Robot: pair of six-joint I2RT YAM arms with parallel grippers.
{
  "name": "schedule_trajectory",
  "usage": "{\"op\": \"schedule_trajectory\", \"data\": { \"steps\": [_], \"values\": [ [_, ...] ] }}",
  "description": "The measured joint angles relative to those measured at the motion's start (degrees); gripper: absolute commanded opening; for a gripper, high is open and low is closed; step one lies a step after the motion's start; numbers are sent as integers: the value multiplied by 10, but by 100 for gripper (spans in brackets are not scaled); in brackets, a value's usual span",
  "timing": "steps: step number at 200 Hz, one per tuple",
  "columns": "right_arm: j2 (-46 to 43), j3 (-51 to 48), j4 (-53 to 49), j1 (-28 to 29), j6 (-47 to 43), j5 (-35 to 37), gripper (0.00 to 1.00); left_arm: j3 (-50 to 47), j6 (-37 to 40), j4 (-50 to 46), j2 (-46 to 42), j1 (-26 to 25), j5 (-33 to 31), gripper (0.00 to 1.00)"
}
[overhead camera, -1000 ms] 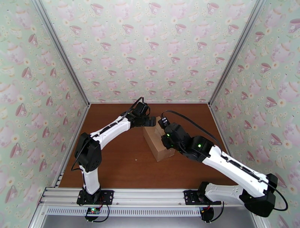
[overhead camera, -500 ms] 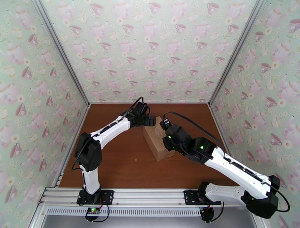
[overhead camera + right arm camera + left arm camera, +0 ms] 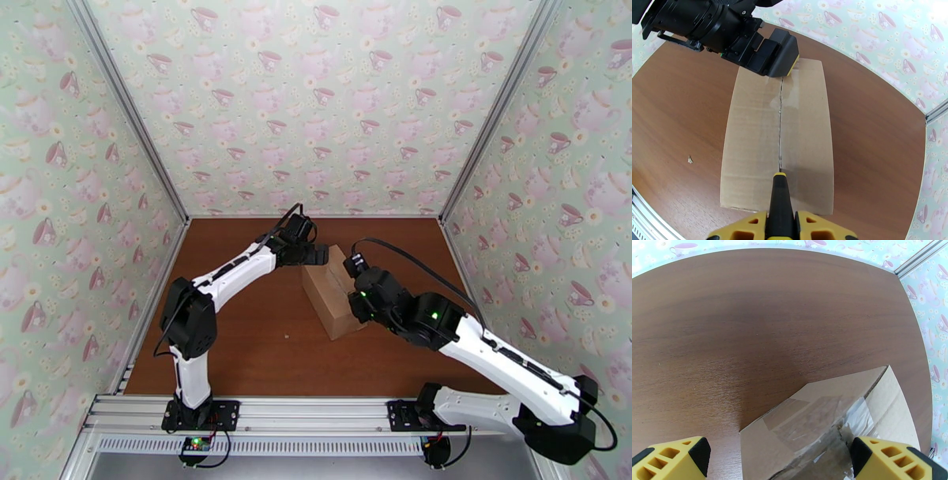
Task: Unpack the express box
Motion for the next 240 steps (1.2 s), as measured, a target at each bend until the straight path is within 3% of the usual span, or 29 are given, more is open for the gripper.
{"op": "schedule_trajectory", "data": {
  "steps": [240],
  "values": [
    [-40,17,-75,36,63,26,0,10,-5,-7,9,1,-6,100]
  ]
}}
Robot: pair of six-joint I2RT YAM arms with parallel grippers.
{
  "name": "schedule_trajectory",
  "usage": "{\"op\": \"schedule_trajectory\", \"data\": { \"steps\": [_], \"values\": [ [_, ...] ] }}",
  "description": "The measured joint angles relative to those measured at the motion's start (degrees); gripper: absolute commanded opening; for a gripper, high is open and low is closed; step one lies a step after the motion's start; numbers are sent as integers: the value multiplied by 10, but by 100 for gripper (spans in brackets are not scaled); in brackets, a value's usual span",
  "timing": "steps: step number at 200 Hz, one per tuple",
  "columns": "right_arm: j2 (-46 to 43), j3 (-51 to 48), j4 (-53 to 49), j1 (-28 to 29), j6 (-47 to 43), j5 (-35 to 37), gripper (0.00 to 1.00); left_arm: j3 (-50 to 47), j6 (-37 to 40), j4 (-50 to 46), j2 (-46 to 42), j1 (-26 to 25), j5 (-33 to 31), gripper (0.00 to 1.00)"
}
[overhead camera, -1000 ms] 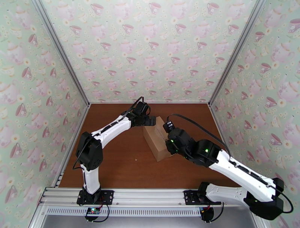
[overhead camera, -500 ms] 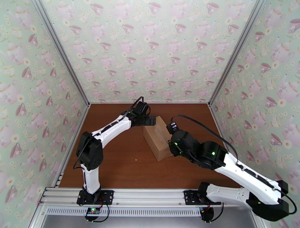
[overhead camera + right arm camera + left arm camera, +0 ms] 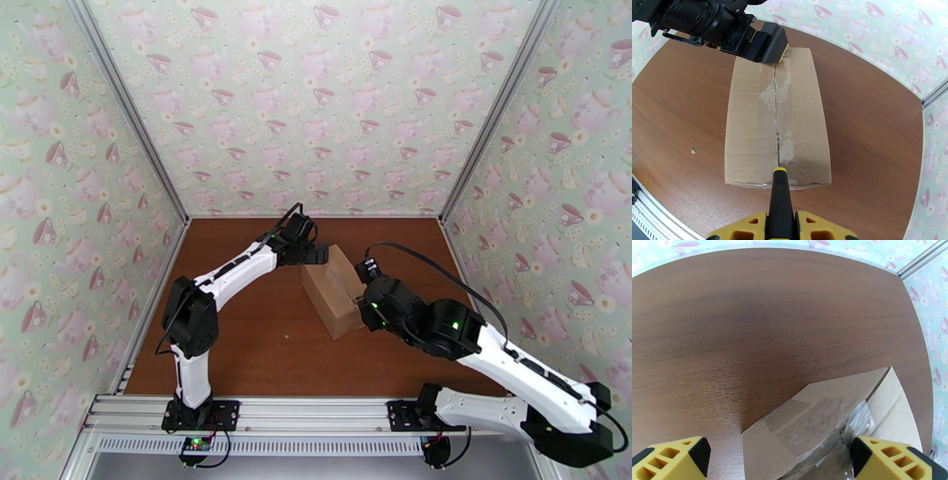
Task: Unpack the express box
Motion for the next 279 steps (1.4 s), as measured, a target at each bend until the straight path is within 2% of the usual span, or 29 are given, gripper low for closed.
{"op": "schedule_trajectory", "data": {
  "steps": [193,247,279],
  "values": [
    [-9,26,-29,21,25,8,0,8,0,-3,4,5,-31,100],
    [-22,27,-76,27,31,6,0,8,0,5,4,34,-82,100],
    [-20,27,-79,30,36,25,0,-9,1,14,-12,35,-90,100]
  ]
}}
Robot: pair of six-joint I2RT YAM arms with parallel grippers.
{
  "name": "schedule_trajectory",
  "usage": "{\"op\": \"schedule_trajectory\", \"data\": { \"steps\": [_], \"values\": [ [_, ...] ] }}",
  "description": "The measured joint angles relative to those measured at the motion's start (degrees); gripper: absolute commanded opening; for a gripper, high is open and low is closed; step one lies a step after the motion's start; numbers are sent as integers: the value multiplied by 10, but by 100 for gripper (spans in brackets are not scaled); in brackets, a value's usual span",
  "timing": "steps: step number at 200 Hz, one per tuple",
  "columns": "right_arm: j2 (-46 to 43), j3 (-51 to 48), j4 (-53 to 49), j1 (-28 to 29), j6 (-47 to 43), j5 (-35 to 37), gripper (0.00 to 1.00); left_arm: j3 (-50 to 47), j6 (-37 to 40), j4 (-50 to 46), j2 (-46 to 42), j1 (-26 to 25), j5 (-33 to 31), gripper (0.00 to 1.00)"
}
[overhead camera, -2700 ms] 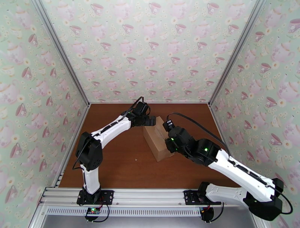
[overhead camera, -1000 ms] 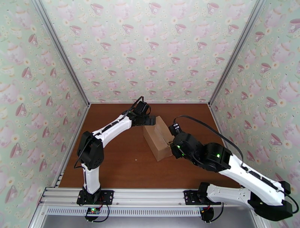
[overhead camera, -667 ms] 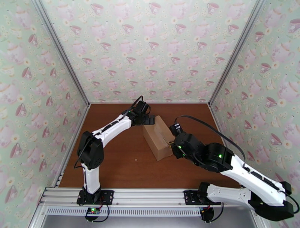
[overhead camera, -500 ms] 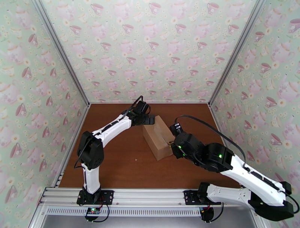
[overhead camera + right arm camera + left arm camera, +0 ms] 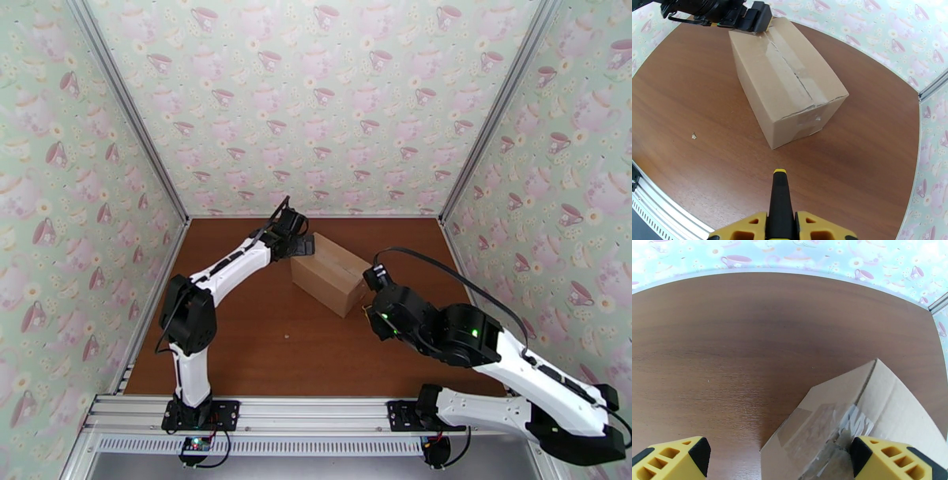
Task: Unpack the express box
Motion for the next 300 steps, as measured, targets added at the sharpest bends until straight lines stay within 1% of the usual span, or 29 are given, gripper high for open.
{"op": "schedule_trajectory", "data": {
  "steps": [24,55,84,110,137,150,177,198,219,249,274,300],
  "values": [
    [25,18,-10,0,5,24,0,-16,9,-10,-33,0,0,100],
    [87,65,-48,-2,28,68,0,-17,20,-34,-92,0,-1,100],
    [141,110,-101,-26,59,103,0,-20,24,-41,-152,0,0,100],
    [186,156,-138,-81,72,121,0,-40,23,-44,-190,0,0,100],
    [234,191,-160,-165,69,133,0,-78,23,-49,-219,0,0,100],
    [259,201,-159,-216,55,128,0,-91,23,-52,-228,0,2,100],
    [316,205,-137,-301,23,120,0,-105,19,-54,-246,3,7,100],
    [390,217,-131,-357,8,127,0,-116,19,-53,-260,6,9,100],
    [484,236,-135,-390,3,159,0,-134,19,-50,-277,10,11,100],
    [595,265,-146,-414,3,188,0,-169,19,-42,-298,19,15,100],
    [647,308,-162,-429,-2,203,0,-187,18,-35,-303,31,26,100],
    [678,356,-169,-445,-10,212,0,-196,19,-30,-303,43,40,100]
  ]
}}
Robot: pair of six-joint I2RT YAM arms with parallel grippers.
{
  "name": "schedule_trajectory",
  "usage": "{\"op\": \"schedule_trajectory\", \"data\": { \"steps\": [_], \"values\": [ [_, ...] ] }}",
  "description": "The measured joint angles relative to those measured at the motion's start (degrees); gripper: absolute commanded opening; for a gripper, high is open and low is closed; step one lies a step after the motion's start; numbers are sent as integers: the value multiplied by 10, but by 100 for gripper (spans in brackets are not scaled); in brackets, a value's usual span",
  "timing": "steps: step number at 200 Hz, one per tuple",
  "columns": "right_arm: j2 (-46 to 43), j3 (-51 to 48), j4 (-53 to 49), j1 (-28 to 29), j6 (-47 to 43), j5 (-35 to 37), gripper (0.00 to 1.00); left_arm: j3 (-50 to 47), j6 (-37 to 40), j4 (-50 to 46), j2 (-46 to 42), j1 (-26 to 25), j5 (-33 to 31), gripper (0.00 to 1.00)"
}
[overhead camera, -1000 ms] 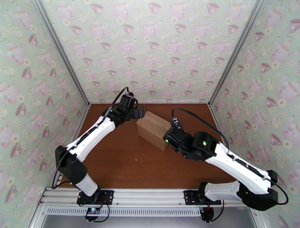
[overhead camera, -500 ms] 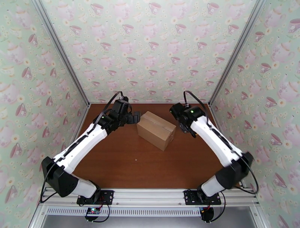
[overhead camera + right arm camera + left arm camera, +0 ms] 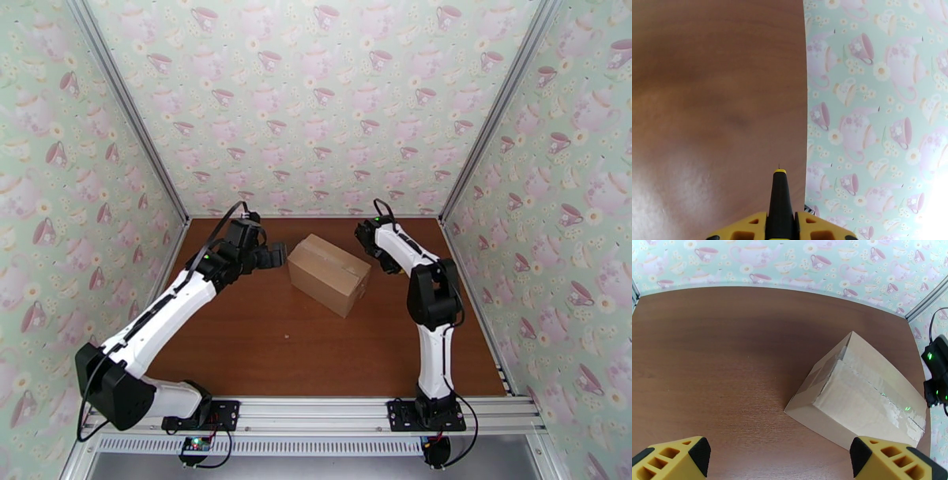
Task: Unpack the express box
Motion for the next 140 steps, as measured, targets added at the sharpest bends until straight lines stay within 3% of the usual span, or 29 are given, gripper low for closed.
{"op": "schedule_trajectory", "data": {
  "steps": [62,79,111,140],
  "values": [
    [71,59,-4,-23,-34,0,3,-9,0,19,0,21,15,100],
    [87,67,-4,-23,-38,0,13,-16,0,21,0,25,19,100],
    [98,69,-4,-23,-47,-10,20,-30,0,21,0,30,19,100],
    [98,71,1,-23,-54,-36,39,-40,0,21,-3,33,19,100]
  ]
}}
